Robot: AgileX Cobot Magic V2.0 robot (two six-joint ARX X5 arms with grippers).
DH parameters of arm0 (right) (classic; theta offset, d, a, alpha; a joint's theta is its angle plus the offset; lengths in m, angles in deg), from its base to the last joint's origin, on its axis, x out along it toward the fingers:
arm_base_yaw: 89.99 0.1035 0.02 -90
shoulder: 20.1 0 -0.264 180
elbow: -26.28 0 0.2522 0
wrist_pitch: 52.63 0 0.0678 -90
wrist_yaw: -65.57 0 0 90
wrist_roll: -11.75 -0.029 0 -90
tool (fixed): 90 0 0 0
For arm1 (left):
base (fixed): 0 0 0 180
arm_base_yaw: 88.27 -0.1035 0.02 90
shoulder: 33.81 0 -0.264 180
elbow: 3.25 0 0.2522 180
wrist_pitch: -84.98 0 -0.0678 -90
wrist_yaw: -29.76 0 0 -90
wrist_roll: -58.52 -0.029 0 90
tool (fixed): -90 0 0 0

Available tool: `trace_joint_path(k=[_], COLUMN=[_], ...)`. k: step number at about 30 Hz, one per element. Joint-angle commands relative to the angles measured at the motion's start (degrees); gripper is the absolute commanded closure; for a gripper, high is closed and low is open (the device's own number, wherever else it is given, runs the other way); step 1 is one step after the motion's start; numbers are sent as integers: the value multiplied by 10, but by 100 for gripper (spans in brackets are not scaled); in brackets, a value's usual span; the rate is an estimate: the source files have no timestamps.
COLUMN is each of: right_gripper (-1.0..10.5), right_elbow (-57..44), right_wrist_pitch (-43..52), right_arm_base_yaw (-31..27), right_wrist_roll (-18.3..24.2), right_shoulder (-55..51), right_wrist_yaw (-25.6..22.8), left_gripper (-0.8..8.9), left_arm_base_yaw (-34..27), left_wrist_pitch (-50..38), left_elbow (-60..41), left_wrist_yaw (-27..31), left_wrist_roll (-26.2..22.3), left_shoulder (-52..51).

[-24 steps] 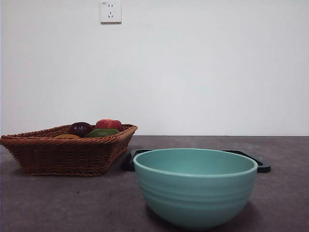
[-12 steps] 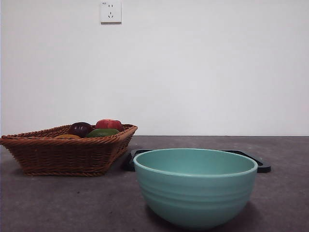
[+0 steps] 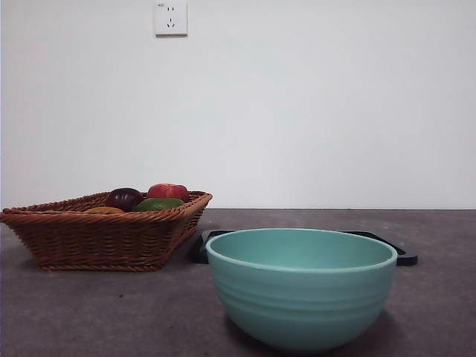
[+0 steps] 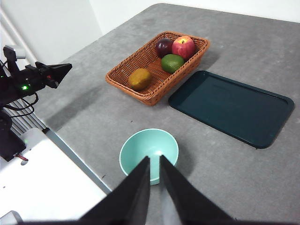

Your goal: Pick up the wifruite, put it on the bowl, pick up the plate, put it on desk

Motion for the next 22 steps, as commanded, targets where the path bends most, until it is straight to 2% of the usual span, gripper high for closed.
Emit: trace_joint_path(k=[1, 4, 8, 11, 17, 22], right_gripper=[918, 918, 918, 918, 918, 918], right_elbow=[8, 0, -54, -149, -383, -523], right_wrist_pitch=[5, 6, 48, 179, 473, 582], right_arm_base_yaw=[2, -39, -151, -222, -304, -335], right_wrist_roll=[1, 3, 73, 112, 115, 113], right_shoulder=[2, 1, -30, -72, -143, -163], right_wrist_yaw=[-1, 3, -3, -2, -1, -29], left_gripper=[786, 786, 786, 786, 786, 786], left_arm_base_yaw=[-2, -2, -2, -2, -2, -2], left_wrist_pitch=[2, 2, 2, 2, 2, 2], left_elbow=[-12, -12, -12, -12, -12, -12], left_wrist_yaw=[1, 1, 1, 1, 1, 1], left_wrist_roll=[2, 2, 2, 2, 2, 2], left_shoulder=[0, 0, 0, 0, 0, 0])
